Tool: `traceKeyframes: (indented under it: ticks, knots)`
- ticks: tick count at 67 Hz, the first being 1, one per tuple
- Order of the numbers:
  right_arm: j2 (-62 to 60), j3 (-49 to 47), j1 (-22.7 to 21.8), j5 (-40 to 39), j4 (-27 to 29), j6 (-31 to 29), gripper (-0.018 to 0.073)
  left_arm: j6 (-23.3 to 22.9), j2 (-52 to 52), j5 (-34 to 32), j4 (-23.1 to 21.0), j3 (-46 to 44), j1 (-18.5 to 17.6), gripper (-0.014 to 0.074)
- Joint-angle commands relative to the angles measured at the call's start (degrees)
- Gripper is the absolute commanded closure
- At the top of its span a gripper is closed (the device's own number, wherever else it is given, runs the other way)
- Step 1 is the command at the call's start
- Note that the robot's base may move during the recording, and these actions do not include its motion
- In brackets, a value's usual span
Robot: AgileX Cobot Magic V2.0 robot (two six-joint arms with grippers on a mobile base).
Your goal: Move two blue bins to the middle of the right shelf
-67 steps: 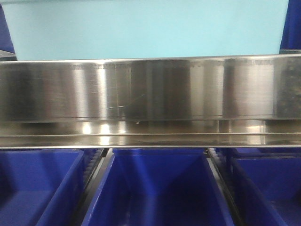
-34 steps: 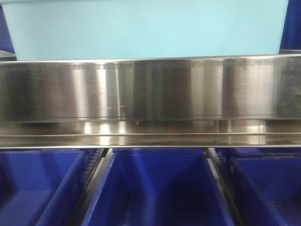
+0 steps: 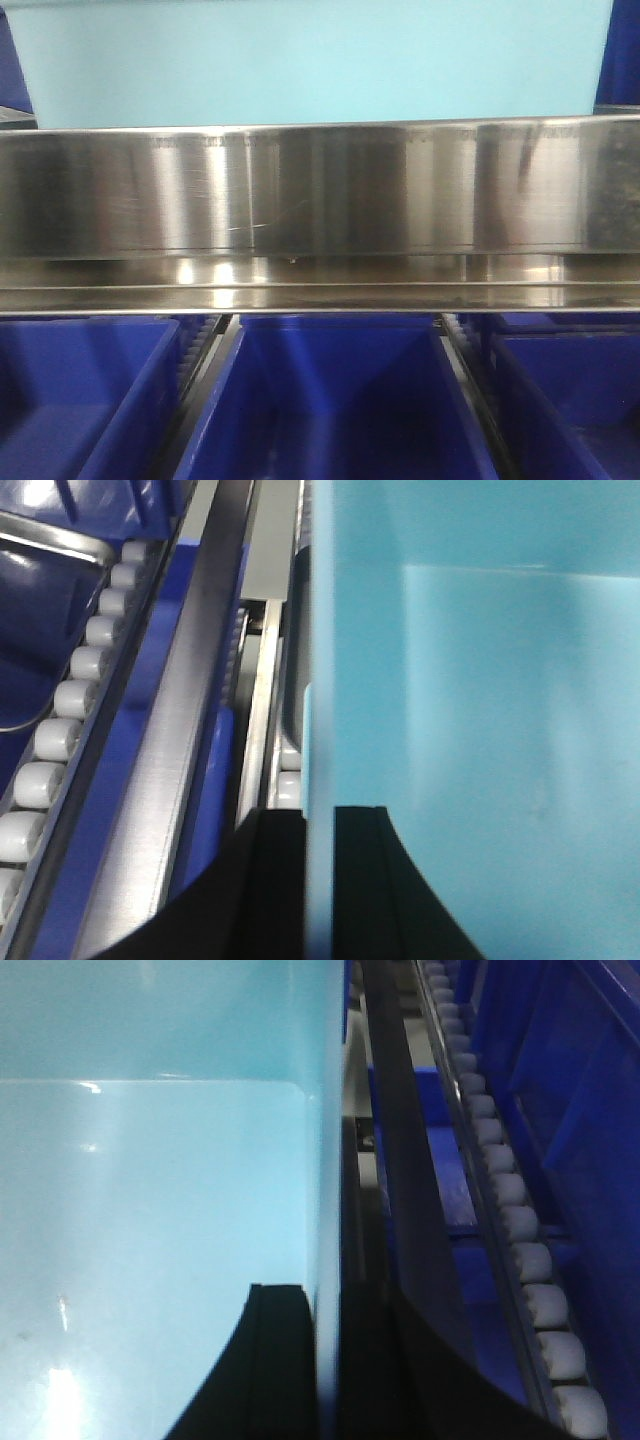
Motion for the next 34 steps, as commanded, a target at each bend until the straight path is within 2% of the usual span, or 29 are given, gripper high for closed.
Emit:
traceKeyframes:
  ticks: [1,11,23,34]
  knots:
    - [-2.3,3.7,0.3,-6.0,-3.0,2.5,0.0726,-0.6,-2.7,-7.4,-0.4,2.9,-0.4,0.0707]
    - [-5.4,9.8,0.3,-13.5,-3.1,3.7,0.0726,-2.1,-3.9,-13.0,-0.4,8.1,-0.3,0.0707]
    - [-6.1,14.7,0.3,-17.4,-4.6,4.3,0.0726,-2.2,-4.0,-18.8,0.3,12.7,0.2,0.0707]
    - [-6.1,16.9,0.3,-20.5,-6.0,6.8,0.0726,-2.3,-3.9,-19.3,1.6,12.9,0.3,0.0707]
